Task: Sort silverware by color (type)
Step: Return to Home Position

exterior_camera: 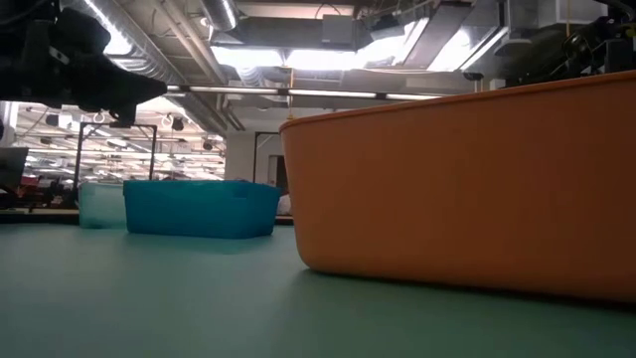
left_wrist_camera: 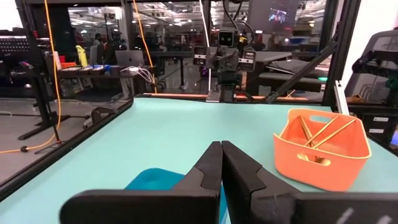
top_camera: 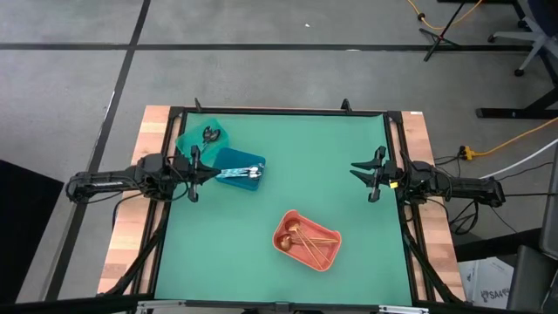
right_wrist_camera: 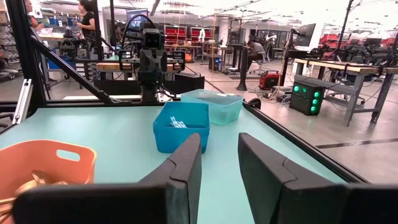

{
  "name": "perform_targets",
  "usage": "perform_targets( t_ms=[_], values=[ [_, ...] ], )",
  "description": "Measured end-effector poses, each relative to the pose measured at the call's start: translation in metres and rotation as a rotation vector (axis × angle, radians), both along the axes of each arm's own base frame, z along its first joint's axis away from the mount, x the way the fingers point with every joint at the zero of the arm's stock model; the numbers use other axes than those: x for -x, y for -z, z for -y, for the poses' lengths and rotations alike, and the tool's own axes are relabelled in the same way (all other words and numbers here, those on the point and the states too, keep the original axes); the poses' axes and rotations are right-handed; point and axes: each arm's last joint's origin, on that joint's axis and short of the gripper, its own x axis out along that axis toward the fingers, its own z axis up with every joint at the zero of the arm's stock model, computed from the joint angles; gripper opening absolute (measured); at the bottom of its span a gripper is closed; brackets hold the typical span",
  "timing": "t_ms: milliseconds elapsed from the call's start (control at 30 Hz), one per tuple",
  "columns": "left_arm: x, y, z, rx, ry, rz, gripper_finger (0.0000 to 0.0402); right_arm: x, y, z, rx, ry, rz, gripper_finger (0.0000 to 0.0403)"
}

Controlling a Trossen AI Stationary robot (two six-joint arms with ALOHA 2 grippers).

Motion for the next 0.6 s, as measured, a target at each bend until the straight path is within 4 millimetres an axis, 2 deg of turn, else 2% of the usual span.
perform_targets(
  t_ms=[600],
  values=[
    [0.0,0.0002,-0.0003,0.001,-0.009,-0.002,0.0,0.0,0.0,0.0,0.0,0.0,0.0,0.0097]
  ],
)
